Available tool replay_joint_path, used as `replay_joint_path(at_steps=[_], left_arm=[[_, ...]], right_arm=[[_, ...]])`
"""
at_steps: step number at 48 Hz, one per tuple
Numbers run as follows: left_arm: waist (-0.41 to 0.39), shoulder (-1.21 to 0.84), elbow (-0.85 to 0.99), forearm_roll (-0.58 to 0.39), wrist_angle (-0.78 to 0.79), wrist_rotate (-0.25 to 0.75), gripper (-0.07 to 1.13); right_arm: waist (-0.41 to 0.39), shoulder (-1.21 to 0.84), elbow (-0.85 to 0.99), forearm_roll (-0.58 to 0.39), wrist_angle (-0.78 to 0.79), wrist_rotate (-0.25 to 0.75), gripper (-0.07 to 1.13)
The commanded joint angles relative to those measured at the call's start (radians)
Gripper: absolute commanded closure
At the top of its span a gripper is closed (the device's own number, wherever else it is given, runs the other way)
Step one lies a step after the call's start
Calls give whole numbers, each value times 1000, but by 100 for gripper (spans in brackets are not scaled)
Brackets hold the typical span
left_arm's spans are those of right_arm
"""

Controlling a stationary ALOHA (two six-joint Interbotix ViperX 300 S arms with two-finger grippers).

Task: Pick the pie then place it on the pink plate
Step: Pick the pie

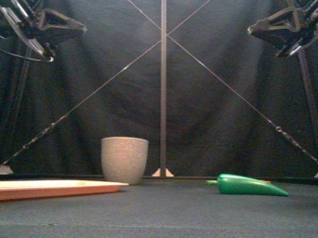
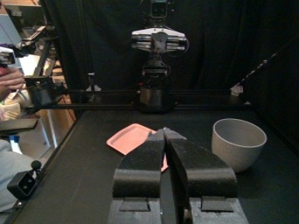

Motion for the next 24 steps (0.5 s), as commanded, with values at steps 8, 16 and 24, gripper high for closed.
replay_joint_path(at_steps=[8,16,24], left_arm=[[17,15,41,-6,-77,-2,107],[18,17,32,-6,-92,3,107],[25,17,34,-8,-92,5,107]], right_arm=[[-138,166,-8,21,5,15,106],[-250,311,-66,87,75,15,104],[-325,430,-140,106,247,14,77]])
